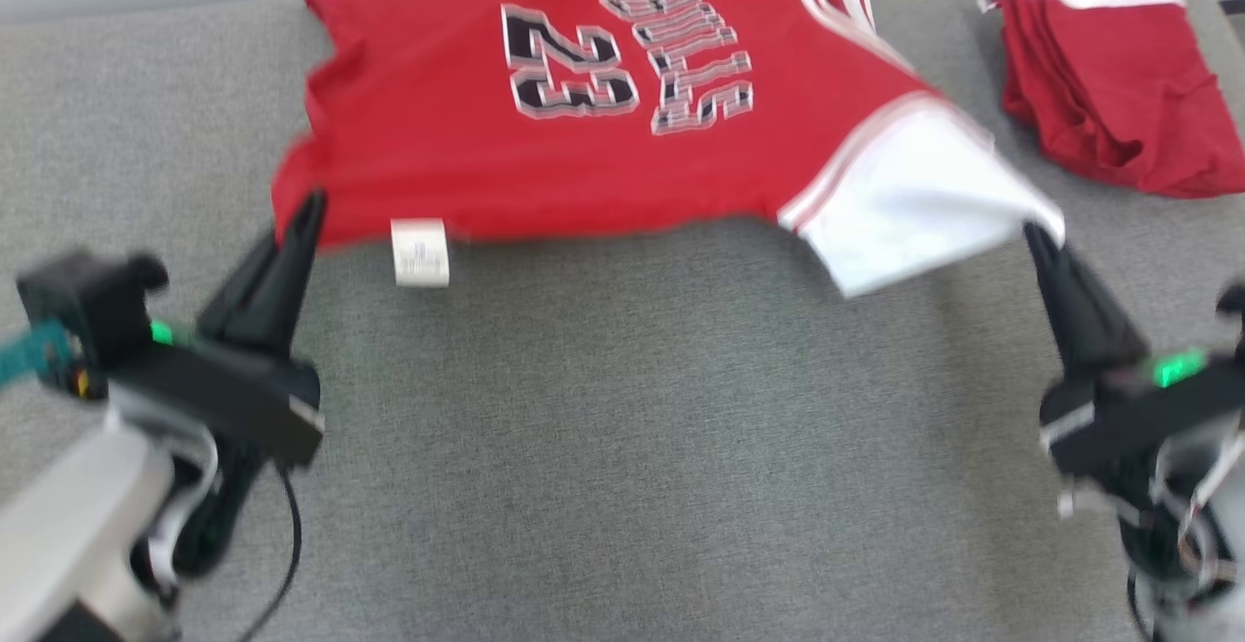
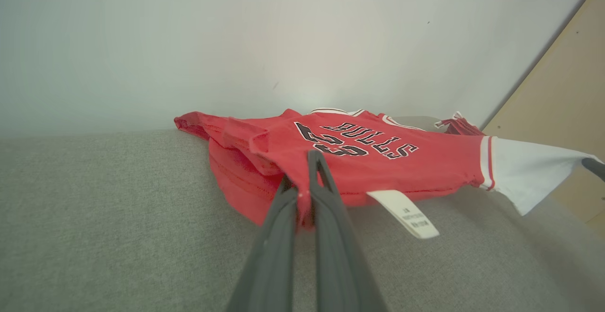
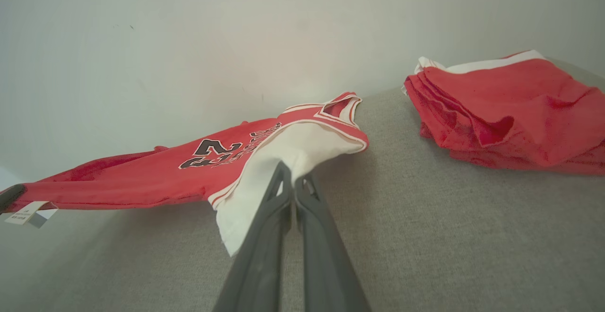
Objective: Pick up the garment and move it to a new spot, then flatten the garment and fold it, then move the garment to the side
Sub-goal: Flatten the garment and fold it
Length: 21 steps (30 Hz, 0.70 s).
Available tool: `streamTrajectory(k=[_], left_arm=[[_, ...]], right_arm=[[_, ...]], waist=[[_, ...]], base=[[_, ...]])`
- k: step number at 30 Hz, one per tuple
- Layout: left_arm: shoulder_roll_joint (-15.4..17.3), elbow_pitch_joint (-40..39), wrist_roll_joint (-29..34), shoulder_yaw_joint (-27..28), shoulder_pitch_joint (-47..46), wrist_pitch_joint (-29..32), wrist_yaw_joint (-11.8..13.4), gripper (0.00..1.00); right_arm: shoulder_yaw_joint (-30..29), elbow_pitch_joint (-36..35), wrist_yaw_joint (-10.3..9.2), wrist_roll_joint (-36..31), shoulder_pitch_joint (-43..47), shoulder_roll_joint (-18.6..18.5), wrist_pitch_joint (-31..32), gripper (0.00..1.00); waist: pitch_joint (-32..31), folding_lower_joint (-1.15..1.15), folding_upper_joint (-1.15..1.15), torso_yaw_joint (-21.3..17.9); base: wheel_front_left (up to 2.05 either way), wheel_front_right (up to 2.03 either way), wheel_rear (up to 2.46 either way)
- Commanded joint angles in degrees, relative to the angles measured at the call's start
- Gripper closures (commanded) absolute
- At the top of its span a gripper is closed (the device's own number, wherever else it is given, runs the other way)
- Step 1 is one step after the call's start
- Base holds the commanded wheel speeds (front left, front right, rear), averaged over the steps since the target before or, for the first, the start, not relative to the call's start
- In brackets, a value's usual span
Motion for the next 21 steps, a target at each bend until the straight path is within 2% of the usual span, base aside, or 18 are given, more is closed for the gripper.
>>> streamTrajectory(k=[1, 4, 11, 21], left_arm=[[-0.26, -0.17, 0.75, 0.86, 2.25, -0.17, 0.41, 1.0], [-1.57, -0.69, 1.15, 3.99, 7.87, -0.17, 0.77, 1.0], [-5.9, 0.92, 5.12, 9.65, 20.61, -0.18, -0.97, 1.0], [-13.72, 4.35, 10.24, 18.12, 35.66, -0.17, -4.22, 1.0]], right_arm=[[-0.95, -1.21, -0.16, -0.88, 1.94, 1.24, 0.73, 1.0], [-4.08, -3.93, -0.16, -3.33, 8.18, 4.56, 3.18, 1.0], [-8.52, -7.78, -0.16, -7.43, 20.28, 11.65, 7.8, 1.0], [-12.91, -12.13, -0.16, -10.47, 33.73, 17.24, 15.43, 1.0]], waist=[[-0.75, 0.02, 0.01, -0.38], [-1.67, 0.02, 0.01, -0.49], [-4.44, 0.02, 0.01, -0.03], [-8.98, 0.02, 0.01, 1.26]], base=[[0.0, 0.0, 0.0], [0.0, 0.0, 0.0], [0.0, 0.0, 0.0], [0.0, 0.0, 0.0]])
